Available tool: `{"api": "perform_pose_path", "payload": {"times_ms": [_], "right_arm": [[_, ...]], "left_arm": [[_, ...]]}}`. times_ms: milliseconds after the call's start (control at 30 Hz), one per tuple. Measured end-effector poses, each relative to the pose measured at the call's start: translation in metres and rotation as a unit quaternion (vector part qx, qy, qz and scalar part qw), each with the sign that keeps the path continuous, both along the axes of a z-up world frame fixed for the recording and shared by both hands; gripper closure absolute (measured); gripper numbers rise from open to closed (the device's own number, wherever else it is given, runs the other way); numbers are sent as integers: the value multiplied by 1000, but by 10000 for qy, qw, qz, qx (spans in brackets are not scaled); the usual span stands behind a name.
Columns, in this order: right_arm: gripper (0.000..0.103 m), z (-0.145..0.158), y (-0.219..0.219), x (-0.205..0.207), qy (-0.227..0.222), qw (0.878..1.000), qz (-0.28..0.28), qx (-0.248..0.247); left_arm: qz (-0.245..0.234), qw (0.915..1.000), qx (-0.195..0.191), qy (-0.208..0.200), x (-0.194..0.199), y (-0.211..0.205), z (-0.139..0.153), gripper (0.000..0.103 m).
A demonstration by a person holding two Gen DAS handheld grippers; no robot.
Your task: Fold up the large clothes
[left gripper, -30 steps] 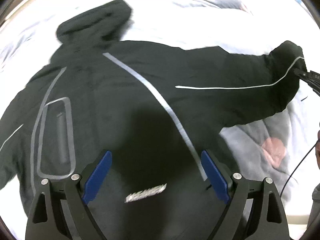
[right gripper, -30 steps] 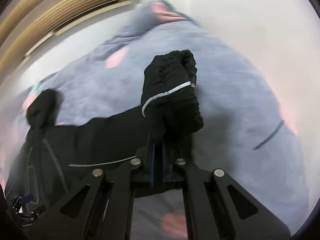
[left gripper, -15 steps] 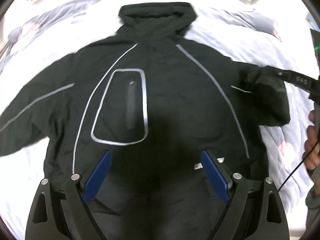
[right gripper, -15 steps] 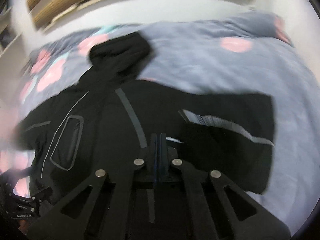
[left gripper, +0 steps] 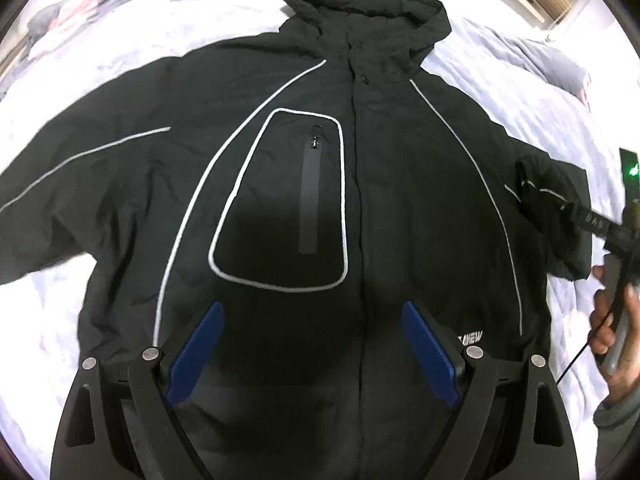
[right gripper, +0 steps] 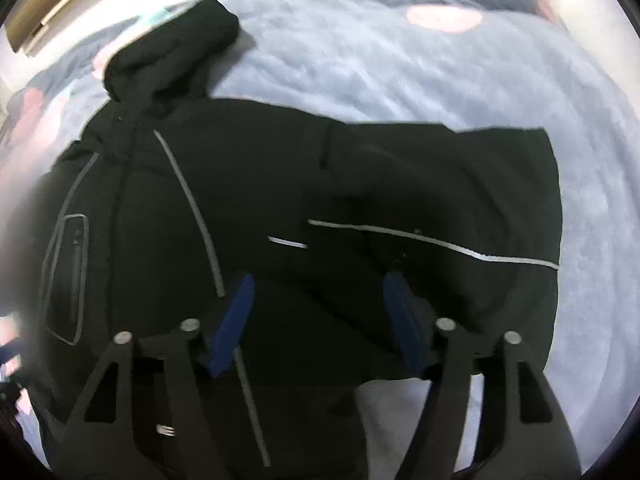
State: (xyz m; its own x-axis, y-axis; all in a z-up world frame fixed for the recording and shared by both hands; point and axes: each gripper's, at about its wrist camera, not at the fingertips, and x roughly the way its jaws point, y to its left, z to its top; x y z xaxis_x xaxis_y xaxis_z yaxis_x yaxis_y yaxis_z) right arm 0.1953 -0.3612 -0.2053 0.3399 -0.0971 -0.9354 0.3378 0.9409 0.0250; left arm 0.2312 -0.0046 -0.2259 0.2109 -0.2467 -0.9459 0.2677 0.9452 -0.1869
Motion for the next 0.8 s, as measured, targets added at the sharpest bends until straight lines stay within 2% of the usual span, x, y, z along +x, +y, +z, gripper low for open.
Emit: {"api": "perform_pose_path", "payload": {"times_ms": [133,200,267,300,333,433,533,667,800], "right_arm": [[27,-35,-4,18,381,9959,-157,-800],[28,-55,-16,22,608,9943,-415,-774],[42,-62,-23,24,576,9950,-544,-601],[58,-60,-23,25,541,9962,-522,-429],[67,-56,-21,25,510,9967,-502,-394],[75,-33,-7,25,249,9981,-346,-455],[75,-3,8,23,-97,9994,-275,-208],[75,38,47,33,-594,9977,97,314],[76,54,96,52,-730,9937,657,542]], "left_arm": [[-35,10000,-6,25,7,-5,-2,12],[-51,10000,-7,-19,9,-4,0,12],[-31,10000,3,-38,9,0,-1,12],[-15,10000,-1,-30,9,2,-2,12],[16,10000,-13,-11,9,5,-3,12],[119,9999,-69,50,9,13,-7,12],[187,9997,-95,80,9,19,-10,12],[251,9996,-160,26,8,26,-8,12],[323,9993,-169,-68,9,34,-3,12]]}}
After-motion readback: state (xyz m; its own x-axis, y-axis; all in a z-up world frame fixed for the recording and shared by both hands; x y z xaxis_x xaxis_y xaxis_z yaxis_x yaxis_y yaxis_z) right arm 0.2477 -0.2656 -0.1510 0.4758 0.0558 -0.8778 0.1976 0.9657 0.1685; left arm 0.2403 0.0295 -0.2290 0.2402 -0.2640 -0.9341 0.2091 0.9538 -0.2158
